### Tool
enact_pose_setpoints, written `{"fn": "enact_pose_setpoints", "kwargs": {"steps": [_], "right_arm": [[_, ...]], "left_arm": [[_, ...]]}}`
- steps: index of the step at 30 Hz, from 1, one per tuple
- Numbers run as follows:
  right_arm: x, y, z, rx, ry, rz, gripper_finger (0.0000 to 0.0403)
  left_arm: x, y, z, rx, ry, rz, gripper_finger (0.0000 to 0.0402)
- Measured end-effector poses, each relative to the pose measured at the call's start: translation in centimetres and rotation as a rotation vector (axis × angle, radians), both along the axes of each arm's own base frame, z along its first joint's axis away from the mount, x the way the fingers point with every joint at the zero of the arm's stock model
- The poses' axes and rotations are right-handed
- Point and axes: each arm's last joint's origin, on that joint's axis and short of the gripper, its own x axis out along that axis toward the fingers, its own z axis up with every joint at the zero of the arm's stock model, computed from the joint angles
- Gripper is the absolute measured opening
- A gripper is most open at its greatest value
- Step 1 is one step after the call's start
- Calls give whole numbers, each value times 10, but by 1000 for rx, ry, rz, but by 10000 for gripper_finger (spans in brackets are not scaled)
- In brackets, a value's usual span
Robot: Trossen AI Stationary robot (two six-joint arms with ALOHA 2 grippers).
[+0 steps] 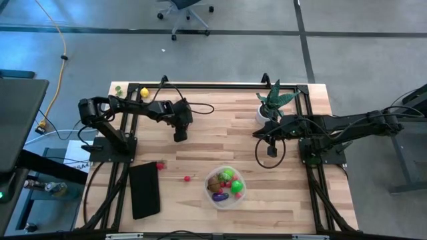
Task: Pick and placing Produce into tupperware
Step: Put the red cherry into the transparent container
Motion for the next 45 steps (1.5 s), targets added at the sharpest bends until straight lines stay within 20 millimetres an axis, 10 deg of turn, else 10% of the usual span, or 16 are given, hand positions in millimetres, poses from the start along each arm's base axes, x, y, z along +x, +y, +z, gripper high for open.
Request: {"fn": "enact_pose_setpoints", "kwargs": {"steps": [16, 29, 45], "right_arm": [[0, 0, 0, 0, 0, 0, 26], [0, 0, 0, 0, 0, 0, 26], [0, 0, 0, 0, 3, 0, 26]], "left_arm": [[6, -13, 34, 39, -181, -63, 83], [72, -120, 102, 197, -418, -360, 83], [151, -209, 59, 138, -256, -607, 83]]}}
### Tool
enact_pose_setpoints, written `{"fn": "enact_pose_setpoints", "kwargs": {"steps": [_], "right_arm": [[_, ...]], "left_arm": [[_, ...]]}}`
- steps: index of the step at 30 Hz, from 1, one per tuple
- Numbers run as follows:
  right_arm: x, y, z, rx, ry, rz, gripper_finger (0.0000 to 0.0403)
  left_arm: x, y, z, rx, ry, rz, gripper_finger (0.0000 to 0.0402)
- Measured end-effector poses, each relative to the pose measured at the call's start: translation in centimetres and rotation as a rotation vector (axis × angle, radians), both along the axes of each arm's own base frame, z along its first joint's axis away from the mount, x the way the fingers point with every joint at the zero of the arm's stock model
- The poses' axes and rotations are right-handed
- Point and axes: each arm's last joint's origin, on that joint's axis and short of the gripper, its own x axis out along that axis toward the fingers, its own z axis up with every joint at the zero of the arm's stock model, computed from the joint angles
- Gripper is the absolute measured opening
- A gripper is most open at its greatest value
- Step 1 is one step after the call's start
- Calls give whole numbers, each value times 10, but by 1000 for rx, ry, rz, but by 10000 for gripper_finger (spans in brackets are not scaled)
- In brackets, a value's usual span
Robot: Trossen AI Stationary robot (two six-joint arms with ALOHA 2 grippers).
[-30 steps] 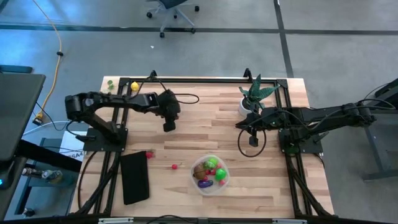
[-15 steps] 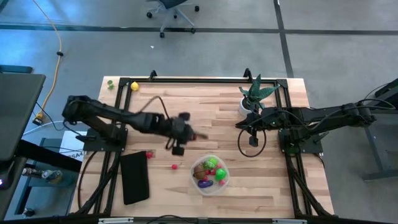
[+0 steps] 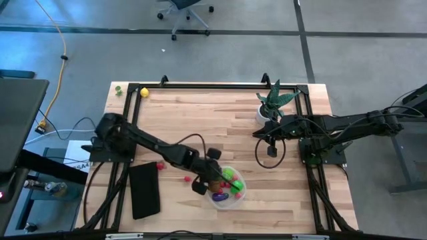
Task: Pick and placing Produce into tupperware
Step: Put the red cherry into the transparent container
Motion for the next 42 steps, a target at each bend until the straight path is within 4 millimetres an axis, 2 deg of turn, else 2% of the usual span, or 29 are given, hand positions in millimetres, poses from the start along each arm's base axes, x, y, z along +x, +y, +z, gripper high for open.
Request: {"fn": "enact_pose_setpoints", "kwargs": {"steps": [3, 13, 17, 27, 31, 36, 39, 42], "right_arm": [[0, 0, 0, 0, 0, 0, 26], [0, 0, 1, 0, -2, 0, 26], [0, 0, 0, 0, -1, 0, 26], [0, 0, 0, 0, -2, 0, 26], [0, 0, 0, 0, -1, 0, 26], [0, 0, 0, 0, -1, 0, 26], [0, 0, 0, 0, 0, 0, 26], [0, 0, 0, 0, 1, 0, 26]], "left_arm": [[10, -2, -5, -21, 4, -14, 83], [13, -2, -9, -32, 15, -16, 85], [14, -2, -15, -31, 33, -16, 101], [13, -2, -13, 4, 29, -25, 148], [4, 1, 4, 27, 32, -1, 149], [-24, 6, 30, 39, 126, 107, 140], [-40, 2, 34, 33, 217, 189, 133], [-53, -8, 24, 22, 273, 240, 125]]}}
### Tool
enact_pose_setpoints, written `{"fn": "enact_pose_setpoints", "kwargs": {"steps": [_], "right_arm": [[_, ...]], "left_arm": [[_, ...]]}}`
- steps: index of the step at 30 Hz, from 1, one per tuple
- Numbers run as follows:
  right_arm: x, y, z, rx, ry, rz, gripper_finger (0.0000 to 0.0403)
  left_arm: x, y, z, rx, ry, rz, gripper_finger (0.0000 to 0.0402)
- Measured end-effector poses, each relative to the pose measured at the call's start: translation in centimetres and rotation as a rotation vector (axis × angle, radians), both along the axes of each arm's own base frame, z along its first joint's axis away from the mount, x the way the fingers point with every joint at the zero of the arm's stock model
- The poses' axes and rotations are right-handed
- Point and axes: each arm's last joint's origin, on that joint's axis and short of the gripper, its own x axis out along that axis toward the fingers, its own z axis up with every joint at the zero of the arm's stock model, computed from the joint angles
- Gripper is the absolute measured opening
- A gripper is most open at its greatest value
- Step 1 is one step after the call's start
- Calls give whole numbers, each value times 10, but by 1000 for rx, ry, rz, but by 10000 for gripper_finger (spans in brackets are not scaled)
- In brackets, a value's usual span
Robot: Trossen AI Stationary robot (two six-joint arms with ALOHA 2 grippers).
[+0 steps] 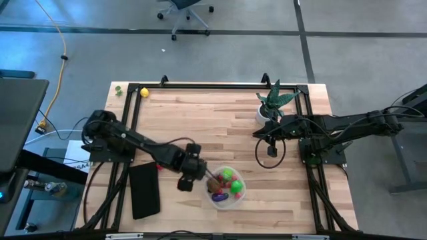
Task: Pick and placing Produce into tupperware
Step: Put the red cherry into the transparent container
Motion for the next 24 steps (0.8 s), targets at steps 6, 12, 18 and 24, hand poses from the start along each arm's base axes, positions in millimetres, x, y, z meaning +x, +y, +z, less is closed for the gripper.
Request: {"fn": "enact_pose_setpoints", "kwargs": {"steps": [6, 12, 18, 24], "right_arm": [[0, 0, 0, 0, -1, 0, 26], [0, 0, 0, 0, 0, 0, 26], [0, 0, 0, 0, -3, 0, 26], [0, 0, 0, 0, -1, 0, 26]], "left_arm": [[-25, -9, -25, -75, 17, 127, 117], [-38, -12, -40, -135, 16, 208, 124], [-42, -14, -49, -190, 26, 234, 139], [-42, -14, -50, -202, 23, 245, 153]]}}
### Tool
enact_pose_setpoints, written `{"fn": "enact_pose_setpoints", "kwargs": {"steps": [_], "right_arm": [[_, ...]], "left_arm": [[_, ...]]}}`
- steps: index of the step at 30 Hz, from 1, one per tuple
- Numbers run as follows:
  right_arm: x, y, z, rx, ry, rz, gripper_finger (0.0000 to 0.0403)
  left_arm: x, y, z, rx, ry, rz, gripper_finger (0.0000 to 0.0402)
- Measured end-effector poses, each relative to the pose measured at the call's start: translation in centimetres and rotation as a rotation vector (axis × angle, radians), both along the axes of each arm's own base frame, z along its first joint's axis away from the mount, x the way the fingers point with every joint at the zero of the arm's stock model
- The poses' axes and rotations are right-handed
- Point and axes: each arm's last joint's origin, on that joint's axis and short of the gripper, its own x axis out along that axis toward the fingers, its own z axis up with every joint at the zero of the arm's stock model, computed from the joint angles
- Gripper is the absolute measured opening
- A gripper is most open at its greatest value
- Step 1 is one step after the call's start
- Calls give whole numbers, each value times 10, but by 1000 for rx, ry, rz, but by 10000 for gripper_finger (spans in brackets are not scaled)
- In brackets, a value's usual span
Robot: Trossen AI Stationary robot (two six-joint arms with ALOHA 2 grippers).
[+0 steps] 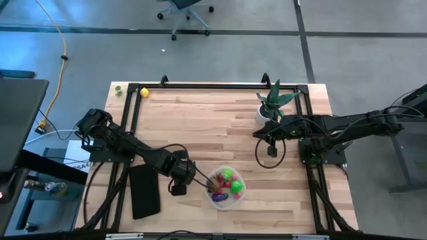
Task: Pick and placing Produce into tupperware
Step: Put the red cherry into the transparent container
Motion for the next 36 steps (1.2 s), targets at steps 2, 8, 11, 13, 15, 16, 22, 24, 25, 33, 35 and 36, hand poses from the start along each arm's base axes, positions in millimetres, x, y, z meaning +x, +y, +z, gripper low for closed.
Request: {"fn": "enact_pose_setpoints", "kwargs": {"steps": [2, 8, 11, 13, 15, 16, 22, 24, 25, 33, 35, 36], "right_arm": [[0, 0, 0, 0, 1, 0, 26], [0, 0, 0, 0, 0, 0, 26], [0, 0, 0, 0, 0, 0, 26], [0, 0, 0, 0, 1, 0, 26], [0, 0, 0, 0, 1, 0, 26], [0, 0, 0, 0, 1, 0, 26], [0, 0, 0, 0, 1, 0, 26], [0, 0, 0, 0, 1, 0, 26], [0, 0, 0, 0, 1, 0, 26], [0, 0, 0, 0, 0, 0, 26], [0, 0, 0, 0, 2, 0, 26], [0, 0, 0, 0, 0, 0, 26]], "left_arm": [[-1, 0, -2, -2, -6, 1, 156], [-6, 2, -16, -29, -23, 21, 163], [-6, 2, -17, -34, -33, 22, 163], [-6, 2, -18, -33, -27, 21, 164], [-5, 1, -21, -33, -24, 21, 164], [-5, 1, -21, -32, -22, 21, 164], [-3, 0, -25, -36, -20, 18, 164], [-1, 0, -29, -41, -12, 15, 163], [-3, 0, -30, -36, 0, 11, 163], [-2, 1, -29, -11, -8, 0, 163], [-2, 1, -29, -10, -6, 0, 163], [-2, 1, -29, -8, -7, 1, 162]]}}
